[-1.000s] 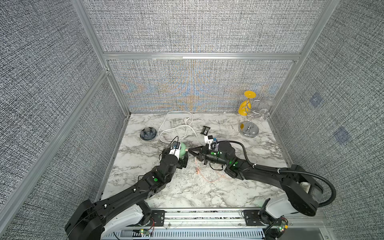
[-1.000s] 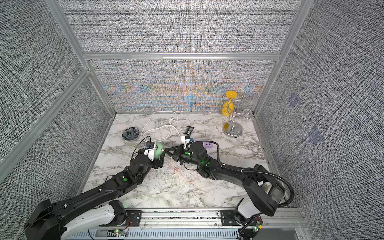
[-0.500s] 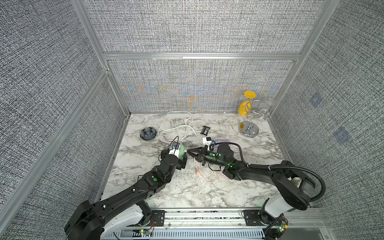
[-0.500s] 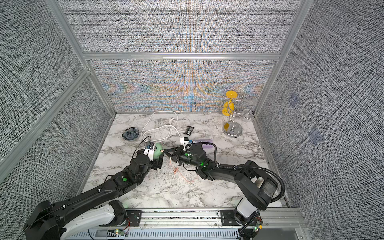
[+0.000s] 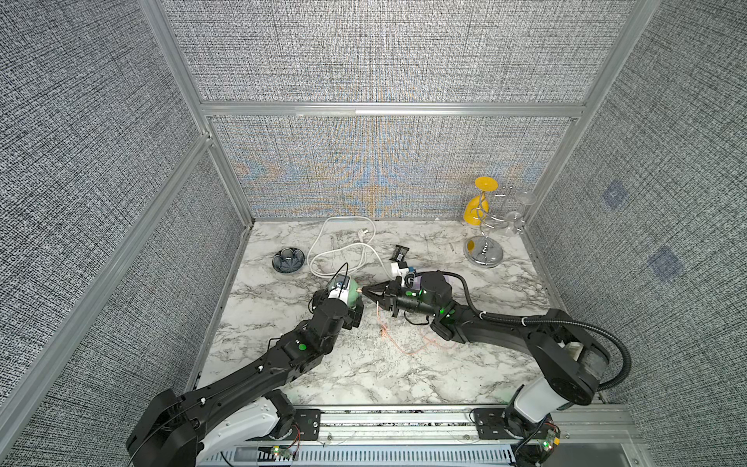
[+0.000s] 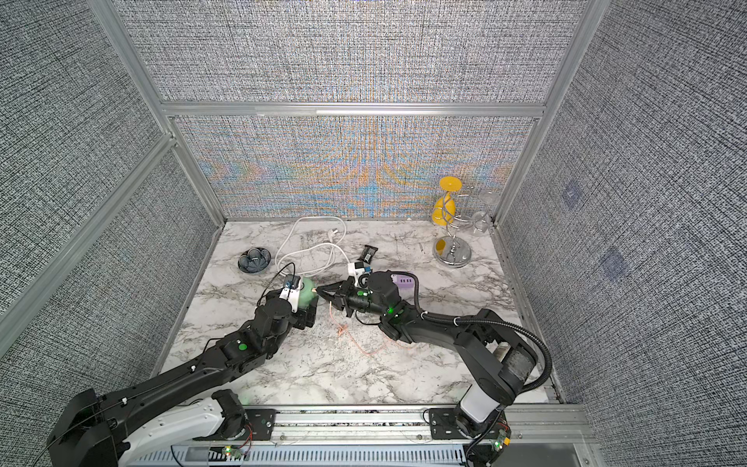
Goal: Charge the cordless meat grinders
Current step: Insert the charging cable into the cordless meat grinder.
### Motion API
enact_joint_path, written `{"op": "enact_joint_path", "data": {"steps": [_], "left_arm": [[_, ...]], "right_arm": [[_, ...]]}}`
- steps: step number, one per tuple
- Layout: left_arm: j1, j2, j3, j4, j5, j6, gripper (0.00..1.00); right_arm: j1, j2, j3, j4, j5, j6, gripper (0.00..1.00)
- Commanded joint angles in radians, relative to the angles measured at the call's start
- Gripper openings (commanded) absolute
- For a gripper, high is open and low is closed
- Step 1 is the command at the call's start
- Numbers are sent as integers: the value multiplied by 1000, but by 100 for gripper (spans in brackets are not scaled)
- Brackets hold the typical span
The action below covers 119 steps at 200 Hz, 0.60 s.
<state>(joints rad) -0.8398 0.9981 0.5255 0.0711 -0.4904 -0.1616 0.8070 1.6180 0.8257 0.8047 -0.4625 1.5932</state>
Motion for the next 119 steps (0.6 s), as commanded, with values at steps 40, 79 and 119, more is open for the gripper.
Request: {"op": "enact_joint_path", "data": {"steps": [40, 79, 119], "left_arm": [[-16, 18, 27, 159, 408, 93, 57], [-16, -10, -13, 155, 322, 48, 57], [-9, -35, -66, 169, 233, 15, 58]], "right_arm": [[30, 40, 16, 34, -48, 7, 0], [11, 12, -13, 22, -61, -11, 9], [-4, -51, -49, -28, -50, -50, 48]]}}
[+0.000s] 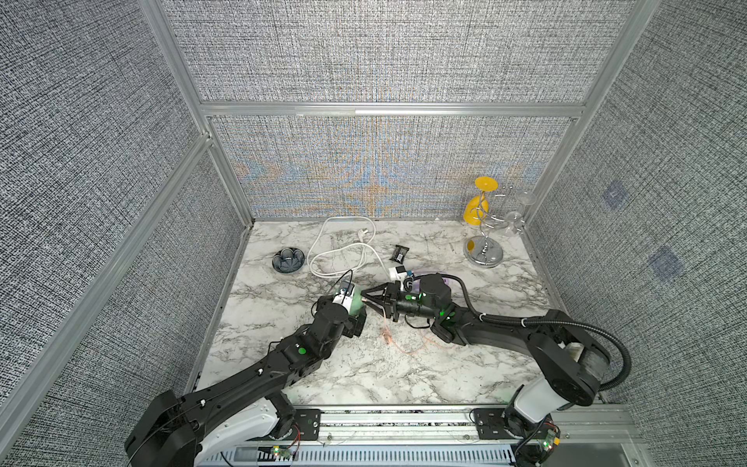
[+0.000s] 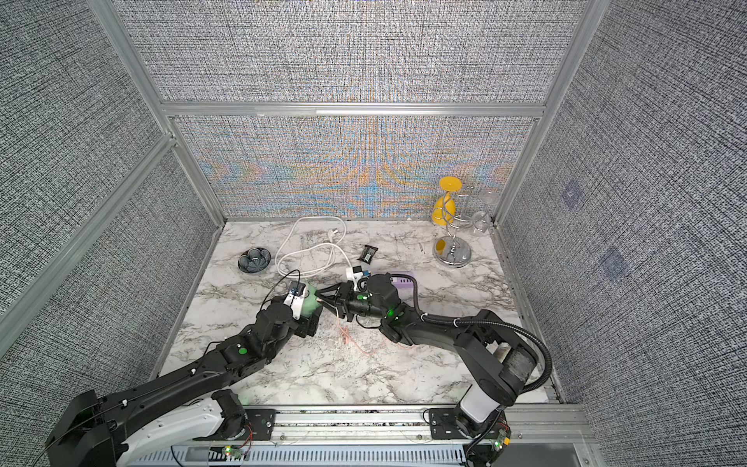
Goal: Charge the cordless meat grinders
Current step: Insert the charging cable into the cordless meat grinder, then place the cordless meat grinder at the center of the board.
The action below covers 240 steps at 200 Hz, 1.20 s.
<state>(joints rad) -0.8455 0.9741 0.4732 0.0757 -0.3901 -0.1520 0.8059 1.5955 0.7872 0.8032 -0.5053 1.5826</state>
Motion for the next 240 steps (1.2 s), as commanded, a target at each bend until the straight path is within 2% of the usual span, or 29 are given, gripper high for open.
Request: {"op": "enact_joint_path", "data": {"steps": [1, 39, 46, 63, 82, 143, 176, 188, 204, 227, 240], "left_arm": [[-3, -12, -14, 164, 132, 4, 58], [7, -3, -47, 187, 110, -27, 58], [11, -2, -51, 192, 102, -33, 58], [20, 4, -60, 204, 74, -44, 58], [32, 14, -73, 220, 39, -59, 58], [56, 88, -169, 337, -91, -86, 58], [68, 121, -236, 406, -86, -127, 61], [68, 117, -258, 415, -85, -138, 65], [68, 98, -285, 408, -97, -155, 75], [68, 42, -315, 370, -121, -171, 98], [68, 0, -330, 352, -123, -175, 99]], "right_arm": [[-3, -31, -11, -29, -6, -42, 48], [-19, -132, -23, -180, 7, -124, 67], [-22, -152, -22, -225, 10, -142, 75], [-31, -196, -15, -352, 23, -188, 85], [-46, -233, -11, -459, 44, -236, 91], [-119, -323, 6, -709, 104, -422, 92], [-167, -389, 71, -1029, 231, -632, 74], [-183, -402, 98, -1143, 297, -714, 68], [-208, -408, 118, -1254, 359, -791, 68], [-268, -398, 108, -1340, 377, -837, 82], [-300, -389, 92, -1345, 365, -850, 86]]}}
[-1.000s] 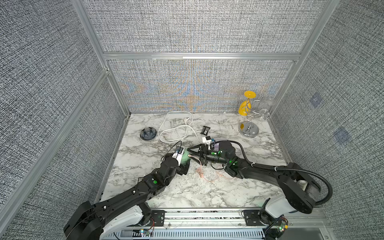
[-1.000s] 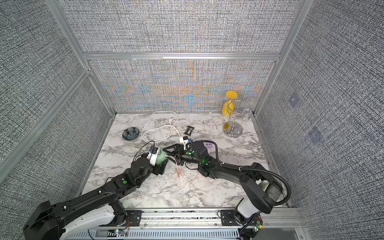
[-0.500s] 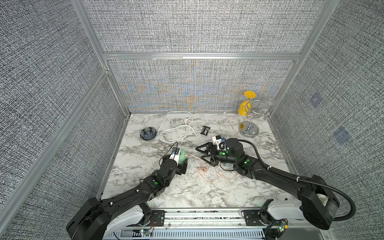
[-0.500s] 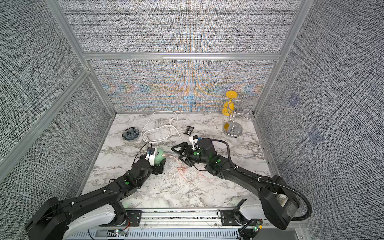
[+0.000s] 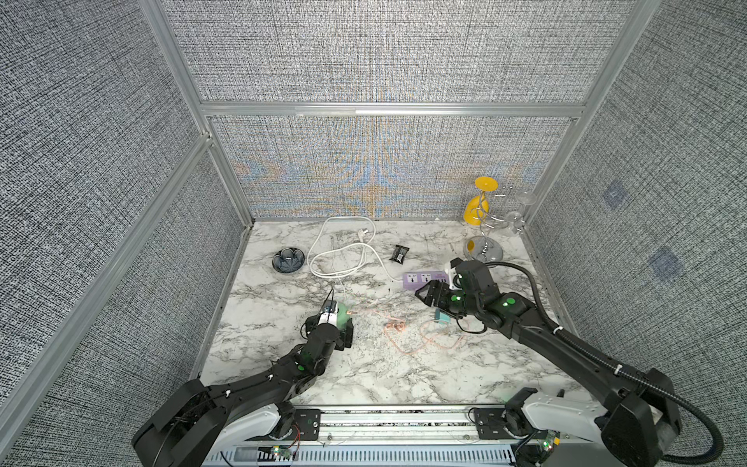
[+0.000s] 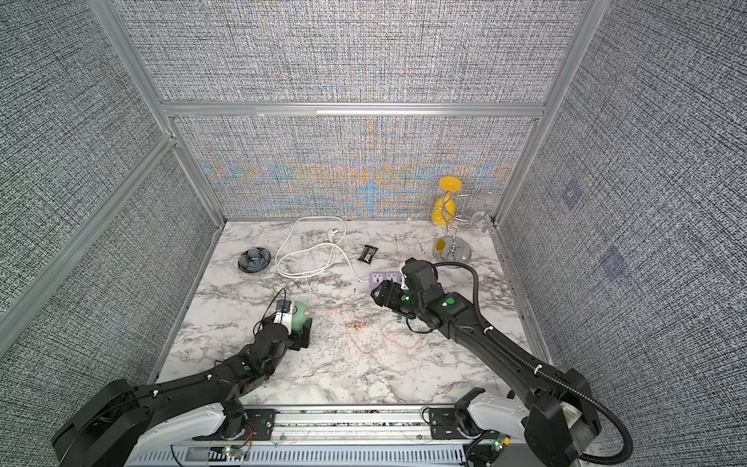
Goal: Charge the cordless meat grinders
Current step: Place the cordless meat grinder at the center of the board.
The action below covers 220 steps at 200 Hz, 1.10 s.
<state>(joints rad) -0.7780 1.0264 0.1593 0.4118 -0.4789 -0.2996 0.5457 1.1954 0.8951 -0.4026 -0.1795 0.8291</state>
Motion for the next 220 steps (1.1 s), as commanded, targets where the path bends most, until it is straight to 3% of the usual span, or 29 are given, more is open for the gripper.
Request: {"op": "enact_joint_path", "data": {"steps": [1, 37, 101, 145, 220], "left_arm": [[0, -55, -16, 15, -32, -28, 99], [0, -151, 5, -97, -12, -34, 99], [-1, -308, 100, -480, 200, -132, 99], [-8, -325, 164, -680, 369, -213, 99], [-44, -383, 227, -870, 479, -315, 99]], "right_arm": [[-42, 11, -17, -140, 39, -97, 86], [-96, 60, -24, -140, -3, -113, 88], [-171, 98, -23, -153, -26, -128, 88], [-194, 124, -41, -140, -44, -125, 87], [-199, 166, -62, -98, -59, -116, 86]]}}
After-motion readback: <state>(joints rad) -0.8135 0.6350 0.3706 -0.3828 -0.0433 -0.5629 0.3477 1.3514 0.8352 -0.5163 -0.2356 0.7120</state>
